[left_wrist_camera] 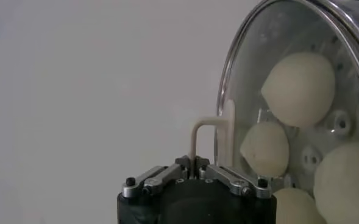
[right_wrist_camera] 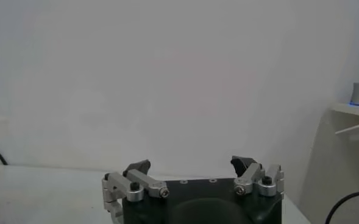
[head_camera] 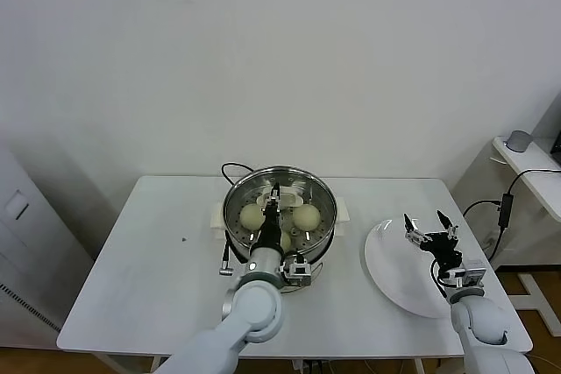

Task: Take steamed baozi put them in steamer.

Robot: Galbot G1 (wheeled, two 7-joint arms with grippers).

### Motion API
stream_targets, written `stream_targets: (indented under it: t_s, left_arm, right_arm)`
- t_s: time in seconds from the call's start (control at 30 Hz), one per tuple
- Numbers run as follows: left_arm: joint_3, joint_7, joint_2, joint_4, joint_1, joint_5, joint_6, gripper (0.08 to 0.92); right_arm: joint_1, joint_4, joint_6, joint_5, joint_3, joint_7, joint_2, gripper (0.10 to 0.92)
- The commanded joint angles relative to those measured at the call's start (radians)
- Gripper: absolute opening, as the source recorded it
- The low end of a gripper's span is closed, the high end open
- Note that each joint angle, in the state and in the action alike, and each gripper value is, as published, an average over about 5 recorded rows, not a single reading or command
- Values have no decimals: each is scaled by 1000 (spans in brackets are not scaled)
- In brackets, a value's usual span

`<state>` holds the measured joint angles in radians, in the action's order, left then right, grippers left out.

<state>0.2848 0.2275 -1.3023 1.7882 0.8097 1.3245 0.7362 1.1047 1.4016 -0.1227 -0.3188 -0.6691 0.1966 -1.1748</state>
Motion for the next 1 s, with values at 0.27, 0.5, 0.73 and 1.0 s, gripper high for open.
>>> stream_targets:
  t_s: [0.27, 0.5, 0.73, 1.0]
  left_arm:
    - [-156, 87, 141, 336, 78, -511, -48, 547]
    - [-378, 85, 173, 425, 51, -1340, -176, 744]
    - [-758, -74, 184, 414, 97, -1992, -199, 822]
    - [-992, -166, 181, 304, 306, -1964, -276, 823]
  right_arm:
    - [-2, -8, -5, 3, -2, 6, 2, 823]
    - [-10, -14, -5, -3, -4, 15, 2, 823]
    - [-7, -5, 1, -80, 3, 41, -8, 823]
    - [-5, 13, -10, -144, 16, 53, -1, 823]
